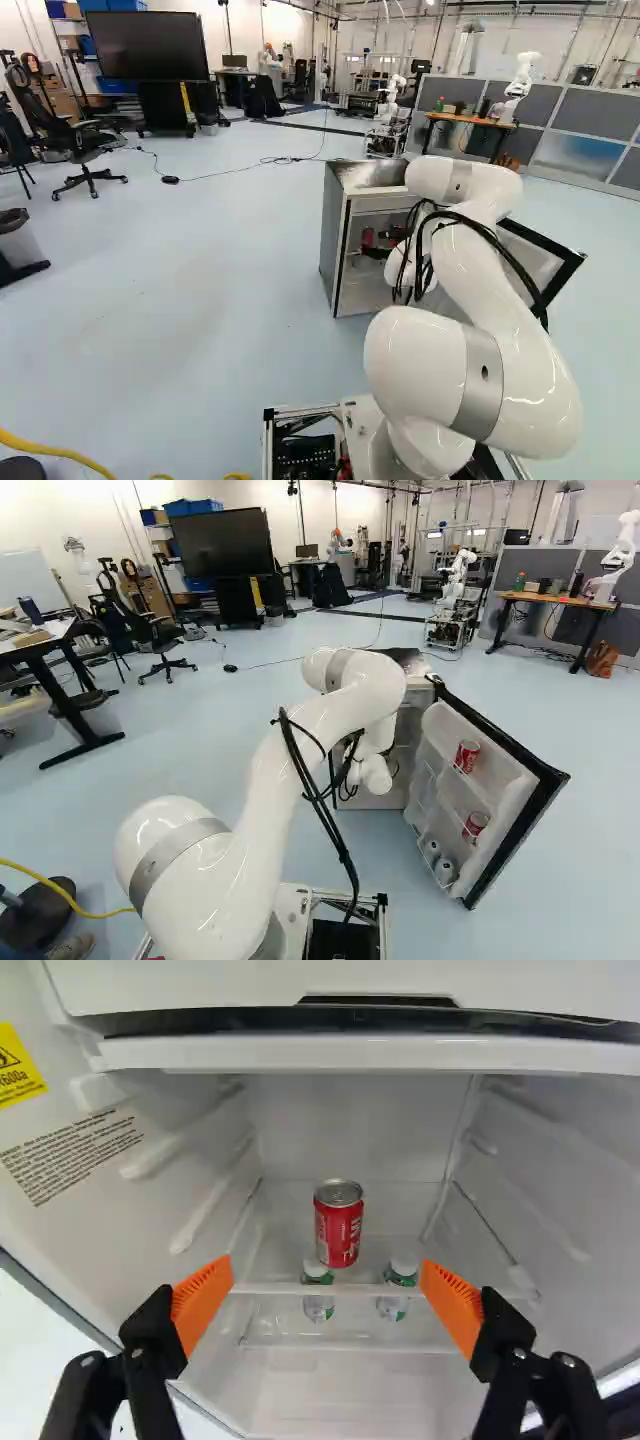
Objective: Grab a drink from the fridge
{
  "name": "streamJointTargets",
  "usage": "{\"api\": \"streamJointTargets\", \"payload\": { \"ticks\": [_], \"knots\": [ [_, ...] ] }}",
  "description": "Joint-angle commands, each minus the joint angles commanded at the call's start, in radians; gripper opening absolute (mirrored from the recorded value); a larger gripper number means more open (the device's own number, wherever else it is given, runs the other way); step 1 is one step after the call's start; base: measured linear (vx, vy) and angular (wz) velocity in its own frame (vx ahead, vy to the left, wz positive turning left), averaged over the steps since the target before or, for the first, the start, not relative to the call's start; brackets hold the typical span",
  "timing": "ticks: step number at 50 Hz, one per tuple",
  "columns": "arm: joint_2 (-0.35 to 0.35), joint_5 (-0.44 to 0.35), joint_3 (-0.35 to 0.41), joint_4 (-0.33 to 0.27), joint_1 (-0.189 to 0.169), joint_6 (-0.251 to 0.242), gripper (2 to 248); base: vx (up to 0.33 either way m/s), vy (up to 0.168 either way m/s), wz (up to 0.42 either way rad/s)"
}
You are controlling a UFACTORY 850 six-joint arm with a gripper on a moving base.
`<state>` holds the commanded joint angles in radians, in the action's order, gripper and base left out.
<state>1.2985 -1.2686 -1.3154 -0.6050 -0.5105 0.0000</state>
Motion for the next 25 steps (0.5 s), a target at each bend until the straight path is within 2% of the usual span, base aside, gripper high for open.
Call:
{"api": "streamJointTargets", "payload": {
  "ticks": [25],
  "knots": [
    [0.071,0.012,-0.136,0.000,0.020,0.000,247,0.000,0.000,0.000]
  ]
}}
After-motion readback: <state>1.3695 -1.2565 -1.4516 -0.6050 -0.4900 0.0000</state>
